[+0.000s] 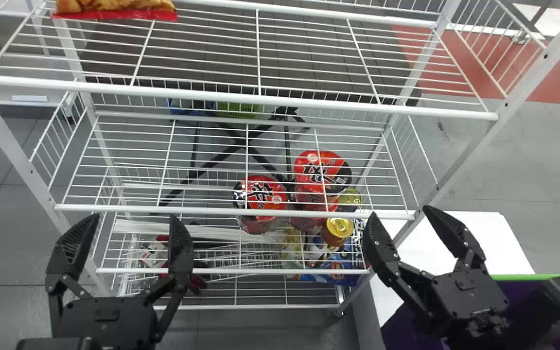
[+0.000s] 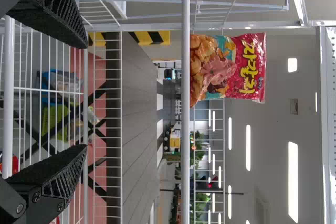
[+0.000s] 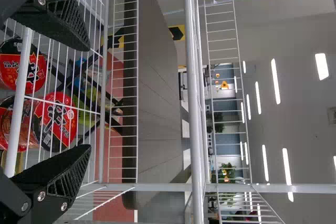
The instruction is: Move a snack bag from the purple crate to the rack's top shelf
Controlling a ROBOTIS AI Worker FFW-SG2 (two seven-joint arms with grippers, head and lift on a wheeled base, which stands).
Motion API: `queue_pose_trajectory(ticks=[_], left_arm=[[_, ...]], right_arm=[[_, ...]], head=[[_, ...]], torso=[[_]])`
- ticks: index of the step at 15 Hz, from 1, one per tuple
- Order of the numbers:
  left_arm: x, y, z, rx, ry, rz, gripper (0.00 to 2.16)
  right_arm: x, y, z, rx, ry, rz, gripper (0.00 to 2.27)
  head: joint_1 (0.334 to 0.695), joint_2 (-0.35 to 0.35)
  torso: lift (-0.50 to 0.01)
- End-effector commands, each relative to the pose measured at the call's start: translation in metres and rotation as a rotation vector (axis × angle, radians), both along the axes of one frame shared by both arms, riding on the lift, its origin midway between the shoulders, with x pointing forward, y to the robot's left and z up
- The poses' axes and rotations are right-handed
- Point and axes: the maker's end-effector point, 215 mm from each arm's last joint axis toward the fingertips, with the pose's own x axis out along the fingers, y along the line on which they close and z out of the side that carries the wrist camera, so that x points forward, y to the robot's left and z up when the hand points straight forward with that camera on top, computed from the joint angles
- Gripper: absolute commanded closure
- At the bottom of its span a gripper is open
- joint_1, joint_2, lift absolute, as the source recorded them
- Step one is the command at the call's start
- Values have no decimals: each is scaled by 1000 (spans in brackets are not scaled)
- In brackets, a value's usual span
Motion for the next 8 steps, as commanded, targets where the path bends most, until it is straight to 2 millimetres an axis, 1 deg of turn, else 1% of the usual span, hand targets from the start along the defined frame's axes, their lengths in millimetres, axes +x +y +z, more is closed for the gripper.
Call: queue_pose_trajectory(ticks=[1, 8], left_arm=[[0, 0, -1, 1, 2, -1, 154], [0, 0, 0, 0, 0, -1, 154]], right_arm=[[0, 0, 0, 0, 0, 0, 171], [0, 0, -1, -1, 2, 1, 171]], head=[[695, -161], [695, -163]], torso=[[-284], [-312]])
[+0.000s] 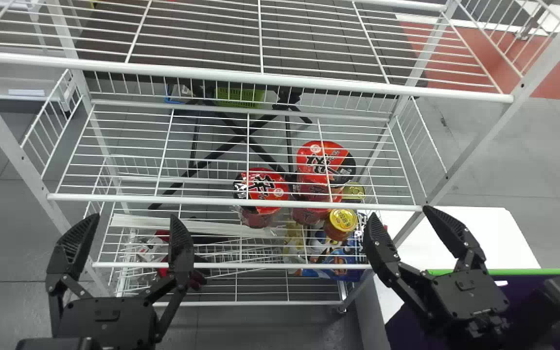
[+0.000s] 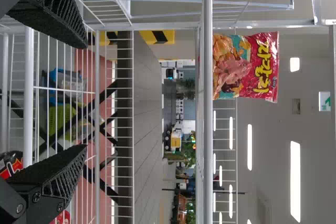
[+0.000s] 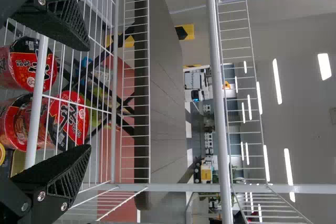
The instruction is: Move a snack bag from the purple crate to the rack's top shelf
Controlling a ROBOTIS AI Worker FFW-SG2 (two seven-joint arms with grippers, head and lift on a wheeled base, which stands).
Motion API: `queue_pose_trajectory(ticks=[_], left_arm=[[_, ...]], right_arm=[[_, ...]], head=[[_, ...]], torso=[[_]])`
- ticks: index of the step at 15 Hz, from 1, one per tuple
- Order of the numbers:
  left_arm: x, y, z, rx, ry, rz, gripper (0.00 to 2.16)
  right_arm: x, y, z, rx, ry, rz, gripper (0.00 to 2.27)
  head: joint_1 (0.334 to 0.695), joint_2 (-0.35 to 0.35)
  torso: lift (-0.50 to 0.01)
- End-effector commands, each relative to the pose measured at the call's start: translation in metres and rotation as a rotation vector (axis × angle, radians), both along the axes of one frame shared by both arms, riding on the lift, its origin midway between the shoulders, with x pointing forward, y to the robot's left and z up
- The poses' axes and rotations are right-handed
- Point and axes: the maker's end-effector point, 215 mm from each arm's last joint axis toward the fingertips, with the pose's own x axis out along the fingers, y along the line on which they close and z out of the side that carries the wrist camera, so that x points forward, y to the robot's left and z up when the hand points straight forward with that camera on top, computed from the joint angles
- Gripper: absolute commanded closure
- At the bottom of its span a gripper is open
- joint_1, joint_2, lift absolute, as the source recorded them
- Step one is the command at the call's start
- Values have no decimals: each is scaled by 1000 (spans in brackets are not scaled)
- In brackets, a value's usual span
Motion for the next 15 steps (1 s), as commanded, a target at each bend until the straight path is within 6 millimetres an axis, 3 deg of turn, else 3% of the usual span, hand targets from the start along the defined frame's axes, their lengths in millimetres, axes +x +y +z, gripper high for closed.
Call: queue_pose_trajectory(ticks=[1, 15], left_arm=[[0, 0, 0, 0, 0, 1, 154], [0, 1, -2, -2, 3, 5, 154]], right_arm=[[0, 0, 0, 1, 0, 0, 171], [1, 1, -3, -3, 3, 1, 171]], head=[[695, -163], [695, -159]], torso=[[-316], [-372]])
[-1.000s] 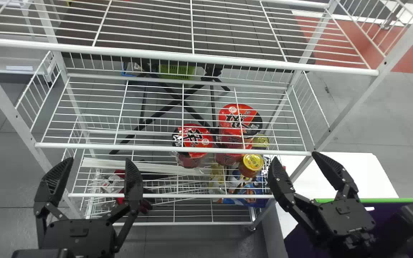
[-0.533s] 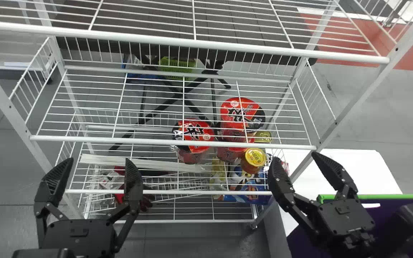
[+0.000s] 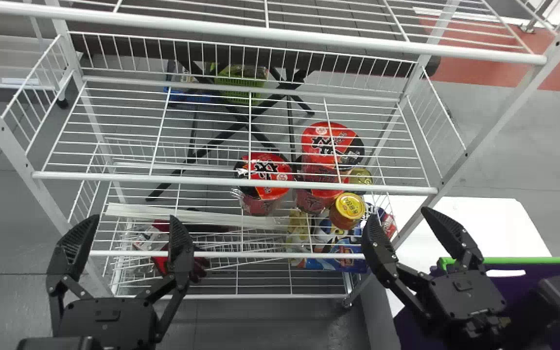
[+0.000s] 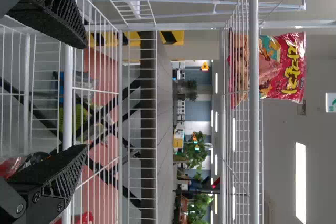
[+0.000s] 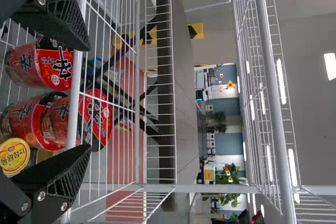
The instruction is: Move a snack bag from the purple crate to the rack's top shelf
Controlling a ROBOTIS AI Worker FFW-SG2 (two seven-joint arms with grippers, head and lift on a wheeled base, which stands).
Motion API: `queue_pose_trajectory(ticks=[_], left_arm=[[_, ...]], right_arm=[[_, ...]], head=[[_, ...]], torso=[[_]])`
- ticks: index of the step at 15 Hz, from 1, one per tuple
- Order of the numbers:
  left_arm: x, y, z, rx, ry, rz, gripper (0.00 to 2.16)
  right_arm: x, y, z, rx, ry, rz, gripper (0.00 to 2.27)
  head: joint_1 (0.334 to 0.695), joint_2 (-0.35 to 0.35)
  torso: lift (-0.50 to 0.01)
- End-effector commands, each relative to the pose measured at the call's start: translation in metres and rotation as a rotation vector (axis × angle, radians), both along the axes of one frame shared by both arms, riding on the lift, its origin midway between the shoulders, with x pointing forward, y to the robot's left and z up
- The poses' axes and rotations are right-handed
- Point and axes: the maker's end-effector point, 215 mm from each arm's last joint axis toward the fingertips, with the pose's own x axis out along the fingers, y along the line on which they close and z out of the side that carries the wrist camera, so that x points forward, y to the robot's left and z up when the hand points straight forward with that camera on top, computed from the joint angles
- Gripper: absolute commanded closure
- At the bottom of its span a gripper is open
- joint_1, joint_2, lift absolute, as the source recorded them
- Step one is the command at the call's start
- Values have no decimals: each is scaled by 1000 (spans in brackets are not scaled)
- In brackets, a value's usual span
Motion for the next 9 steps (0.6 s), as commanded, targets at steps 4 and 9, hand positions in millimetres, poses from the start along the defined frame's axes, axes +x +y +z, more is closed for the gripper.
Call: queue_pose_trajectory(ticks=[4, 9], left_arm=[[0, 0, 2, -1, -3, 0, 154], [0, 0, 1, 0, -1, 2, 154]], right_arm=[[0, 0, 2, 0, -4, 0, 171], [0, 0, 3, 1, -6, 1, 171]], head=[[695, -159], [695, -158]], torso=[[-388], [-409]])
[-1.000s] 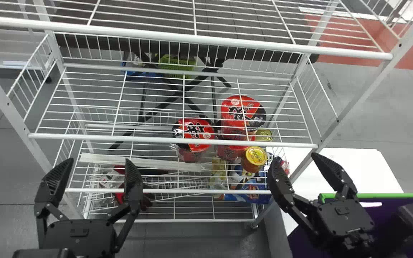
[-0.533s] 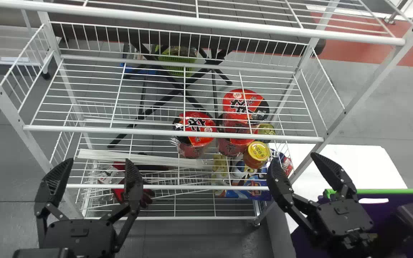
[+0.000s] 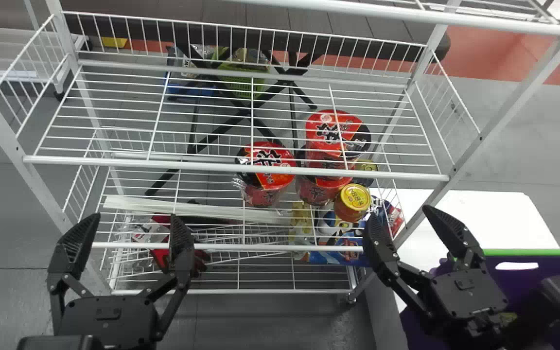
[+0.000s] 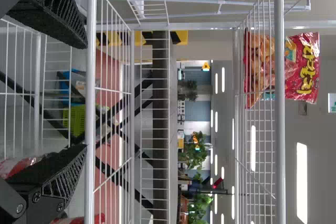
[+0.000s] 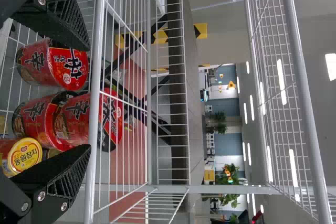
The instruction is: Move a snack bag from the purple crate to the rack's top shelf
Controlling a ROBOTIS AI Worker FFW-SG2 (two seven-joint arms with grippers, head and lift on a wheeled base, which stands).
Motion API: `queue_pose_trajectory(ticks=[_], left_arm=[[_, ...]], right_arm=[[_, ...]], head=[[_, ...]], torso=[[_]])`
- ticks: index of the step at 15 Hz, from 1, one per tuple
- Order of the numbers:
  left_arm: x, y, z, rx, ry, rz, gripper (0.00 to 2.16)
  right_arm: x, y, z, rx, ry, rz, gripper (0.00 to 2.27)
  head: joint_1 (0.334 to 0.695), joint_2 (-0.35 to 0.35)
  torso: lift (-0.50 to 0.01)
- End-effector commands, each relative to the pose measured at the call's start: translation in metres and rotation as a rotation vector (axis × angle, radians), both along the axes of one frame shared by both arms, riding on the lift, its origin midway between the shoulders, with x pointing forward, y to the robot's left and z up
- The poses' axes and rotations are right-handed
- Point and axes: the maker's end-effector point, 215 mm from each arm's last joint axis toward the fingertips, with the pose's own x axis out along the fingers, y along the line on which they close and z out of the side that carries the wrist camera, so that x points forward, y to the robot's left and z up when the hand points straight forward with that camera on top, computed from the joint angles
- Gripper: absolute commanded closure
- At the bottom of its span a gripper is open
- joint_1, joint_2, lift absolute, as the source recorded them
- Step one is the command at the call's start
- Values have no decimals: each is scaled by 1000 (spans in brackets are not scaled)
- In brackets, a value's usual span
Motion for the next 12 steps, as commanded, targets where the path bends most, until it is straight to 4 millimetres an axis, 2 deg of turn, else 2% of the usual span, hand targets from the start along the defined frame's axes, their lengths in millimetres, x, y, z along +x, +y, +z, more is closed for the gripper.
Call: queue_pose_trajectory(ticks=[1, 12], left_arm=[[0, 0, -2, 1, 3, -1, 154], [-2, -2, 2, 1, -2, -6, 154]], right_arm=[[0, 0, 0, -1, -2, 0, 171], [-1, -1, 6, -4, -14, 0, 171]], head=[[695, -158], [695, -164]], torso=[[-412], [-457]])
